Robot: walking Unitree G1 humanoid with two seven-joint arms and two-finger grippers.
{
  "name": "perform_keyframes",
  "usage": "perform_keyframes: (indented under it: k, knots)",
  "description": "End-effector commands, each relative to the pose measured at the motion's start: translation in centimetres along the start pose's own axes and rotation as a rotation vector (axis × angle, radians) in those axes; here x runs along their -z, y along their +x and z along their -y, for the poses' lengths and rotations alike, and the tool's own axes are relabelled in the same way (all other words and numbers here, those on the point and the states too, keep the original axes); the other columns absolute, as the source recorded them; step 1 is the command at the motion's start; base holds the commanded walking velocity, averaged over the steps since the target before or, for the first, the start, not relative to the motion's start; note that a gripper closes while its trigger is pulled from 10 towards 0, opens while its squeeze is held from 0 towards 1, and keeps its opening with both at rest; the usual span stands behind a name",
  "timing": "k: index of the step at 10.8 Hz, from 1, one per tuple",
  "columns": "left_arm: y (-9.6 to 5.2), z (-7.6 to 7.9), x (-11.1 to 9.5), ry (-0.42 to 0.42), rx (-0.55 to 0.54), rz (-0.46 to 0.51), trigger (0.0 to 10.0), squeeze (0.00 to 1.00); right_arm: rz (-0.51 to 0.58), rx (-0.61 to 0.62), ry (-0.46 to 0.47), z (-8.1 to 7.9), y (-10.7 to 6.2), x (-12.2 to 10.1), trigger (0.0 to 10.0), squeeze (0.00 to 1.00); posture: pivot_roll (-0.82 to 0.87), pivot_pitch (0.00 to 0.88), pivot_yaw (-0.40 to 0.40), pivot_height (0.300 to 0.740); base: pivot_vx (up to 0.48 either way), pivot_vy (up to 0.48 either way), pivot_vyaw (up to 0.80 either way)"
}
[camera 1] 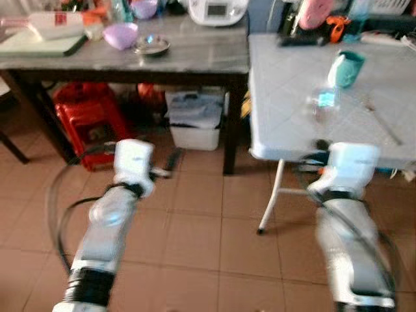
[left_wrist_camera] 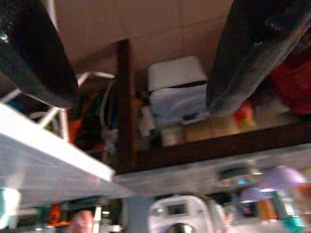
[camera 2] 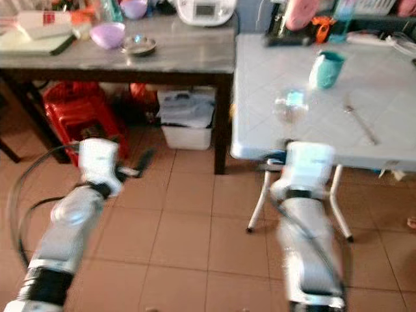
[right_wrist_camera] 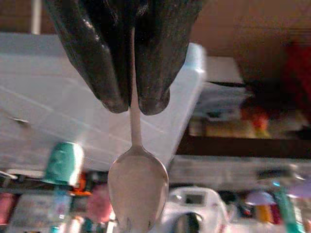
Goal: Setting the table
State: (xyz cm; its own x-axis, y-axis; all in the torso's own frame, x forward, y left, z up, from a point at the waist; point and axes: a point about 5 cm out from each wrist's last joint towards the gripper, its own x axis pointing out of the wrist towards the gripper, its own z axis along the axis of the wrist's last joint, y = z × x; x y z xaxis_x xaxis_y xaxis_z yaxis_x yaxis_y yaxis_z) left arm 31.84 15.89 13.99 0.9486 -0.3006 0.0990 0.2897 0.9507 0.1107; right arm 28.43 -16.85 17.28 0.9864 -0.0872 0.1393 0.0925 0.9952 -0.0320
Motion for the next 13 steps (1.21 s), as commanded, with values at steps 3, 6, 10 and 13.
perform_keyframes:
  k: [3,6,10,13]
  knots:
    - [0.2,0.7,-0.1,-0.011,0.018,0.007,10.0,0.00,0.036,0.008,-0.025,0.3,-0.1,-0.9,10.0,0.00,-0.03,0.106,0.043,0.740,0.000,0.303,0.00]
    - [0.3,0.8,-0.1,-0.018,0.018,0.008,10.0,0.00,0.036,0.010,-0.026,0.3,0.0,-0.9,10.0,0.00,-0.04,0.106,0.045,0.740,0.000,0.205,0.00]
    - [0.1,1.5,-0.5,-0.082,0.094,0.031,10.0,0.00,0.036,0.007,-0.033,0.2,-0.1,-0.9,10.0,0.00,-0.04,0.108,0.046,0.740,0.157,0.000,0.00]
    - [0.0,1.6,-0.6,-0.099,0.109,0.033,10.0,0.00,0.034,0.004,-0.033,0.1,-0.1,-0.9,10.0,0.00,-0.04,0.110,0.047,0.740,0.420,0.000,0.00]
